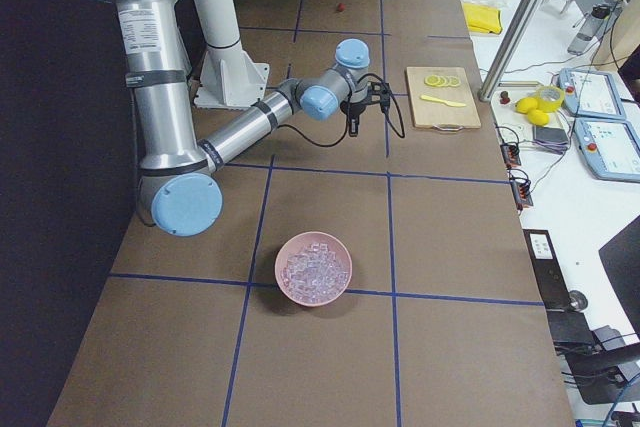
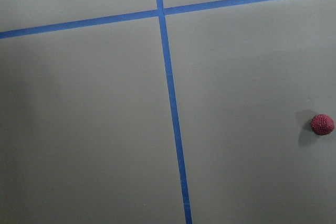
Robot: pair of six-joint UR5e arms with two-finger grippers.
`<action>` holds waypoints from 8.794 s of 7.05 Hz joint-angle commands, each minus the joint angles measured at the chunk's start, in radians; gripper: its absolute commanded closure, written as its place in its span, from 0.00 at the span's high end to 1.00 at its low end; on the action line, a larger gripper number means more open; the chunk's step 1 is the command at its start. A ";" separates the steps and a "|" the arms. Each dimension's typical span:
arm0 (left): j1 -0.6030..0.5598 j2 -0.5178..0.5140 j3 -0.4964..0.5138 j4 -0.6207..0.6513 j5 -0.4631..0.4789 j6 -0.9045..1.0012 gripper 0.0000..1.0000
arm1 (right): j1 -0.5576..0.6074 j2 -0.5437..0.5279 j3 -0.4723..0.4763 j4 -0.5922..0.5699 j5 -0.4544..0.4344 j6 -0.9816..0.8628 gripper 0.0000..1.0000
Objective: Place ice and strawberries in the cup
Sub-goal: 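Carry the ice cube with the right gripper over the blue cup, then open the right gripper to release the ice cube into the cup, then move the right gripper back toward the pink ice bowl, then grasp a third ice cube from the pink bowl with the right gripper, then carry the ice cube with the right gripper over the blue cup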
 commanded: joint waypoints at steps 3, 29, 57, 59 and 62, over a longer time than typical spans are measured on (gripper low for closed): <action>0.002 0.000 0.000 0.000 0.000 0.000 1.00 | -0.281 0.482 -0.095 -0.373 -0.239 0.329 0.02; 0.013 0.000 -0.009 -0.001 0.000 0.000 1.00 | 0.465 -0.316 0.068 -0.327 0.199 -1.116 0.99; 0.015 0.000 -0.011 0.000 -0.002 0.000 1.00 | 0.516 -0.455 -0.032 0.063 0.167 -0.898 0.03; 0.015 0.000 -0.009 0.000 -0.002 0.000 1.00 | 0.441 -0.288 0.033 -0.082 0.173 -0.743 0.00; 0.016 -0.002 -0.011 -0.001 -0.002 0.000 1.00 | 0.120 -0.018 0.032 -0.105 0.044 -0.244 0.00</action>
